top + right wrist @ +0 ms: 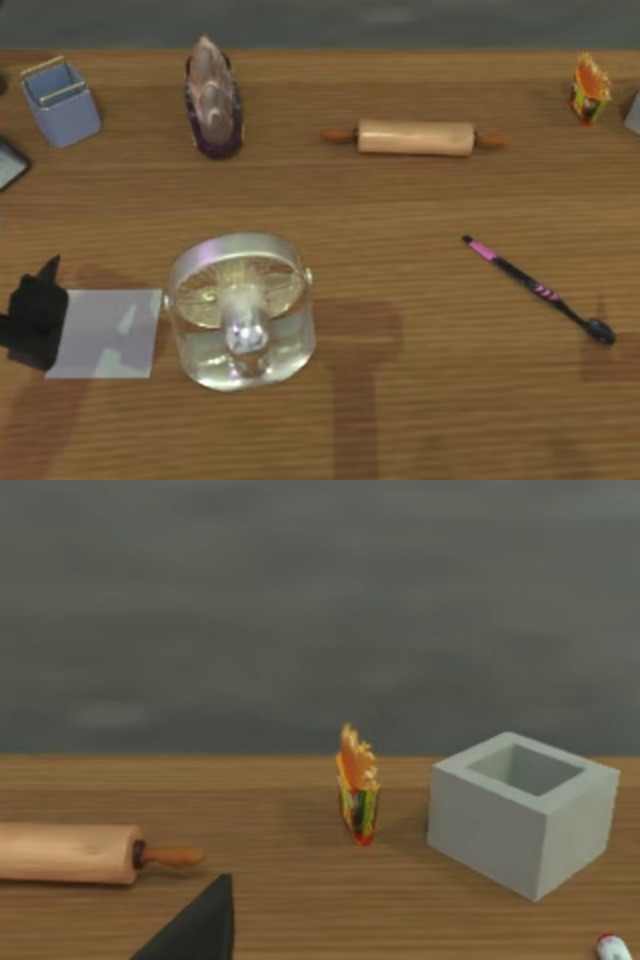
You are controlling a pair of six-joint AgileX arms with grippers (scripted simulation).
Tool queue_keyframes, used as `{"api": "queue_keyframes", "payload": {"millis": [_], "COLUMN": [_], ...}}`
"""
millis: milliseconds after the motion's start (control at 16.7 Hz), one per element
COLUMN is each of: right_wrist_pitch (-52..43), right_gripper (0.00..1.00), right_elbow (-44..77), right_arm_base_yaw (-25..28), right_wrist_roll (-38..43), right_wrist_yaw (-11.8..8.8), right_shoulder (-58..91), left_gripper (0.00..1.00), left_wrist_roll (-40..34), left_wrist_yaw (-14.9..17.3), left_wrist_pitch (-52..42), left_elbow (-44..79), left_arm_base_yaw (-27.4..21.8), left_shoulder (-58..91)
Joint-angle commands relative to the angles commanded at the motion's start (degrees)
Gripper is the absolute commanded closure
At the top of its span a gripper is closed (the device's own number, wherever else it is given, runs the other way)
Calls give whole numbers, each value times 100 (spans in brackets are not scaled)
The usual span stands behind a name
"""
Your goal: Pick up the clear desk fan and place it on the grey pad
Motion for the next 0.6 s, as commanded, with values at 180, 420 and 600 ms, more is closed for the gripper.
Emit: {"api": "queue_keyframes", "payload": {"millis": [180, 420, 600], "right_wrist_pitch": [0, 0, 0], "right_gripper": [0, 0, 0], "right_elbow": [0, 0, 0], "right_arm_base_yaw": [0, 0, 0], "right_wrist_roll": [0, 0, 0], "right_wrist_yaw": [0, 0, 0], "right_shoulder": [0, 0, 0], "left_gripper": [0, 0, 0], "left_wrist_roll": [684, 1593, 2211], "left_wrist_yaw": [8, 24, 30], "left_wrist_pitch": [-1166, -2695, -3746], "left_elbow": [1622, 3796, 5202], "left_arm_base_yaw": [-475, -1106, -1527], "left_shoulder": [1773, 4149, 5727]}}
